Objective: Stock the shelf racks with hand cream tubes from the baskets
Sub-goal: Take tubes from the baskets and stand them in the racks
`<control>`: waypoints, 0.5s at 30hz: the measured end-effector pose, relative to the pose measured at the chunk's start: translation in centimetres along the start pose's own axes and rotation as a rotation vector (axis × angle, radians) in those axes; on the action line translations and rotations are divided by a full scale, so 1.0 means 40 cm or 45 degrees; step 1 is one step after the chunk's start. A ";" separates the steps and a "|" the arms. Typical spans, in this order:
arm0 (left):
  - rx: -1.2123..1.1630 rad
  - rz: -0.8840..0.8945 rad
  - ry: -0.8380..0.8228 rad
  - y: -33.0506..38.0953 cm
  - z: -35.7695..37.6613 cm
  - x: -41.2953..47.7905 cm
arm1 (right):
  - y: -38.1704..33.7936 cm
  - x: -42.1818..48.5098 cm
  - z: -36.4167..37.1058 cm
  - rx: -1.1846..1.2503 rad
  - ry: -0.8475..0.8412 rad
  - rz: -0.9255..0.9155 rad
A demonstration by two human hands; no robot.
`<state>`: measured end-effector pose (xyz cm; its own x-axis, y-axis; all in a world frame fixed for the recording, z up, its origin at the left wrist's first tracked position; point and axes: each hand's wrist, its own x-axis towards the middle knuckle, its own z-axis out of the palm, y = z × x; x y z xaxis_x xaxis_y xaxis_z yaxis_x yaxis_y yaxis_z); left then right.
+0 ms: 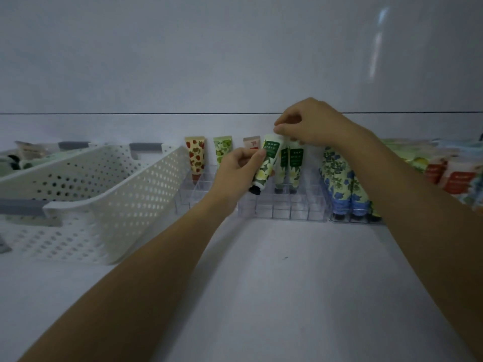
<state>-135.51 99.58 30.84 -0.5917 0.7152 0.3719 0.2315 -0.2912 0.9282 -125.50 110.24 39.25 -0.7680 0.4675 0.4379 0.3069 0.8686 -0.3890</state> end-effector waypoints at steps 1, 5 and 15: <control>-0.017 0.007 -0.015 0.001 0.003 -0.004 | 0.001 -0.003 0.000 0.092 -0.030 0.028; -0.050 0.025 -0.039 -0.002 0.013 -0.012 | 0.008 -0.011 -0.009 0.266 -0.105 0.134; 0.652 0.189 -0.142 -0.028 -0.005 -0.025 | 0.012 -0.022 -0.071 0.022 0.160 0.070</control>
<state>-135.32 99.07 29.44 -0.4449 0.7613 0.4717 0.6695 -0.0671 0.7398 -123.08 110.73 40.98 -0.6731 0.5325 0.5133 0.3365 0.8385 -0.4286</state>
